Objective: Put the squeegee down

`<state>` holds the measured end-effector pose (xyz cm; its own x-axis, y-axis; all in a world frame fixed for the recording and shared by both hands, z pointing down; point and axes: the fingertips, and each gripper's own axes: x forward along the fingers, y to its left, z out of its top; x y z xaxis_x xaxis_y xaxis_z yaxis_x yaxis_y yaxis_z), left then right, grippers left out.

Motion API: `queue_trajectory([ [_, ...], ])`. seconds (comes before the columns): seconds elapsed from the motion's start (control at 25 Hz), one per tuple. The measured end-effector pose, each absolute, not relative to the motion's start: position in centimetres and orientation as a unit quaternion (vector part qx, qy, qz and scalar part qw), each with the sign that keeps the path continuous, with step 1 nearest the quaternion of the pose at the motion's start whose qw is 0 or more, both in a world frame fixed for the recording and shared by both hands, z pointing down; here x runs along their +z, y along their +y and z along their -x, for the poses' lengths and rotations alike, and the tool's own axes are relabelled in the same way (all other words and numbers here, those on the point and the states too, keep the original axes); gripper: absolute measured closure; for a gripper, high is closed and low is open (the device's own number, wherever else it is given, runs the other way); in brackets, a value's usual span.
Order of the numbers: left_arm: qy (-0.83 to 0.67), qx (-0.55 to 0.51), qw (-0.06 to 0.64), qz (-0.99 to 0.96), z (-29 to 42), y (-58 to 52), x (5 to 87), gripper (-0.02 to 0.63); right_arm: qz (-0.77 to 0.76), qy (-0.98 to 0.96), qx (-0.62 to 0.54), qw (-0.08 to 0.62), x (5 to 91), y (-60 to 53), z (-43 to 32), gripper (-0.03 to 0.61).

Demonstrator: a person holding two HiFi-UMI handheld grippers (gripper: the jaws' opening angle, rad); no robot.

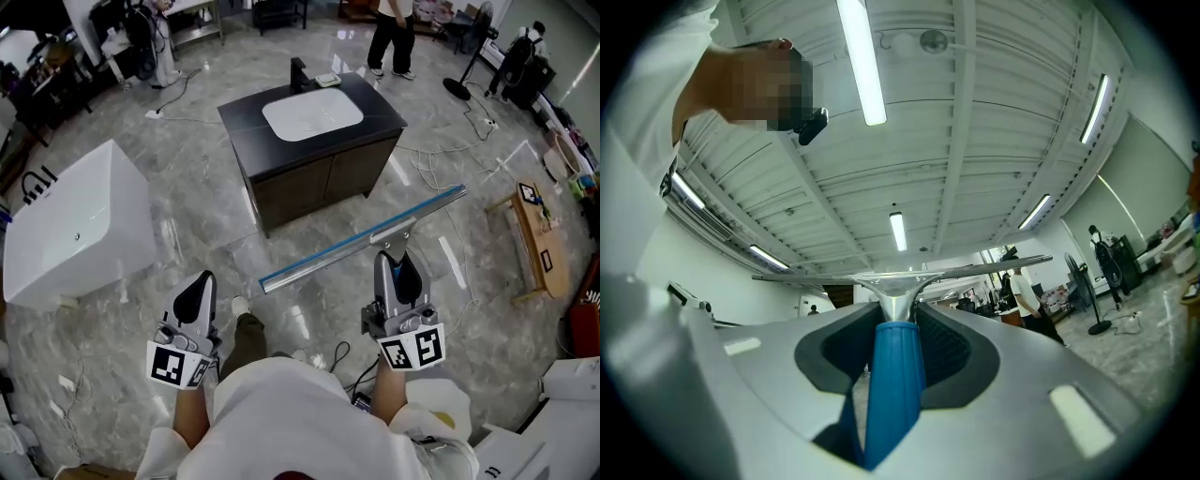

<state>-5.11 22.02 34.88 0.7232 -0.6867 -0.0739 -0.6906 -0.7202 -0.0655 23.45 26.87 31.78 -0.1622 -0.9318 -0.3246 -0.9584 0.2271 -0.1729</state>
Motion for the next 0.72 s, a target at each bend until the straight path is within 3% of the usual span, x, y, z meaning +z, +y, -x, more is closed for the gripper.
queue_trajectory([
  [0.4, 0.356, 0.045, 0.028, 0.933, 8.8, 6.1, 35.5, 0.617, 0.645, 0.746, 0.053, 0.157, 30.3, 13.5, -19.9, 0.443],
  [0.72, 0.376, 0.047, 0.031, 0.925, 16.5, -8.6, 35.6, 0.618, 0.643, 0.753, 0.039, 0.131, 29.5, 0.2, -13.3, 0.443],
])
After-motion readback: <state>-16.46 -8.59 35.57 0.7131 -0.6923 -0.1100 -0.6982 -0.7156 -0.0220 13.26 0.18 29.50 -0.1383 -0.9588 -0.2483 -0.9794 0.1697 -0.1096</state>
